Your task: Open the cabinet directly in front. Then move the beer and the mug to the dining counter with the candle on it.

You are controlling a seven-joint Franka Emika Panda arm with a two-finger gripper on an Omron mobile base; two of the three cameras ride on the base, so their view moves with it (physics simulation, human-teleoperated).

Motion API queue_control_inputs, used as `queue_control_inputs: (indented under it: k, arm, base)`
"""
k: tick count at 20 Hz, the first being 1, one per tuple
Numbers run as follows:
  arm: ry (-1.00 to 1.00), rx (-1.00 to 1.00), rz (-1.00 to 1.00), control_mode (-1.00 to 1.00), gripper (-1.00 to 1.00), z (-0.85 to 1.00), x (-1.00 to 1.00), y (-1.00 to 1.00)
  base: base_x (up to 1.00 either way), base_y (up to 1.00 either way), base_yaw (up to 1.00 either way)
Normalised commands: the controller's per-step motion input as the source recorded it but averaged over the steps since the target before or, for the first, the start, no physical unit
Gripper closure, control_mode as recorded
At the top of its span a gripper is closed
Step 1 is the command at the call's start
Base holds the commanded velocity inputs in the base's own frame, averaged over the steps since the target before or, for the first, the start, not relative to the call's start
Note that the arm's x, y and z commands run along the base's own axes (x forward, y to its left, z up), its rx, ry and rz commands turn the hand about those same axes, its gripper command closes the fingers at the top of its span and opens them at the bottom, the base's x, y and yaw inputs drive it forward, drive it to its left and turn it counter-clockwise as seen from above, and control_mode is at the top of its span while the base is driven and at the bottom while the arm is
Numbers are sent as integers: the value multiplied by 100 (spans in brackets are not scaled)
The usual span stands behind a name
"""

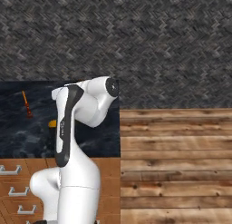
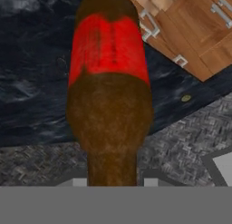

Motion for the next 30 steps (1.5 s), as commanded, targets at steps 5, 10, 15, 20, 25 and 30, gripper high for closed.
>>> queue_control_inputs:
  k: [5,10,15,20,25,30]
  arm:
    - [-13,-1,23,-100,100,-46,3,3]
    - [-23,-3,21,-100,100,-38,15,2]
    - [-27,-4,18,-100,100,-31,28,0]
    - [-31,-6,19,-100,100,-25,21,0]
    - [-44,-10,20,-100,100,-22,5,0]
    - [-42,-9,21,-100,100,-23,13,0]
  base:
    - [0,0,0]
    - [0,0,0]
    - [0,0,0]
    - [0,0,0]
    - [0,0,0]
    - [0,0,0]
